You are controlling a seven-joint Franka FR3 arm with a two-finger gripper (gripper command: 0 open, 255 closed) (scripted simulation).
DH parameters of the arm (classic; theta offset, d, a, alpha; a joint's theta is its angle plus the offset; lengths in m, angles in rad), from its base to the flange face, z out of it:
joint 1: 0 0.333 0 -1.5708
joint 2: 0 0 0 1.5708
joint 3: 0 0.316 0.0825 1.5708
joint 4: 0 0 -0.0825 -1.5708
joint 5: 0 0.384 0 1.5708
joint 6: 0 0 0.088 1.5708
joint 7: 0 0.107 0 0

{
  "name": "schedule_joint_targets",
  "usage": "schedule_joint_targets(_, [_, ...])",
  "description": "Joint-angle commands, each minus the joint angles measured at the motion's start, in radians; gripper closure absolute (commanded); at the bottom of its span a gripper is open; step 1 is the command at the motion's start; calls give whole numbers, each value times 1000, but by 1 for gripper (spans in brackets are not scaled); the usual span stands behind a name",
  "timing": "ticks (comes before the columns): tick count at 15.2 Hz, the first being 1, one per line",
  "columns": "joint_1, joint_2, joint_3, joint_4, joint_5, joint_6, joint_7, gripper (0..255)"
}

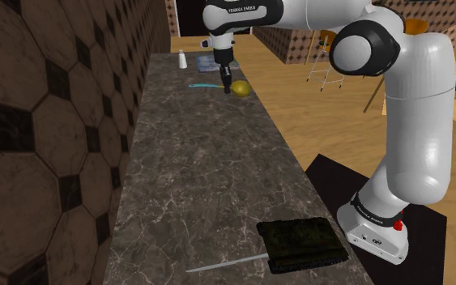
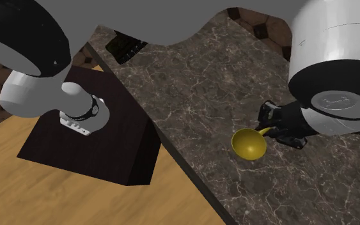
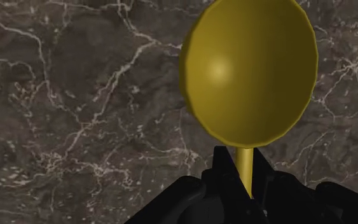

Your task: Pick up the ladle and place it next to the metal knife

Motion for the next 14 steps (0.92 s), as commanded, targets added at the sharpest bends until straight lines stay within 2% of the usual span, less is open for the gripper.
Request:
schedule_joint_targets(1, [14,-35,3,-43,-2,8,15,255])
schedule_joint_targets(7, [92,-224,33,-322,-9,104,111,255])
schedule_joint_targets(14, [171,-393,87,-551,-2,174,237,255])
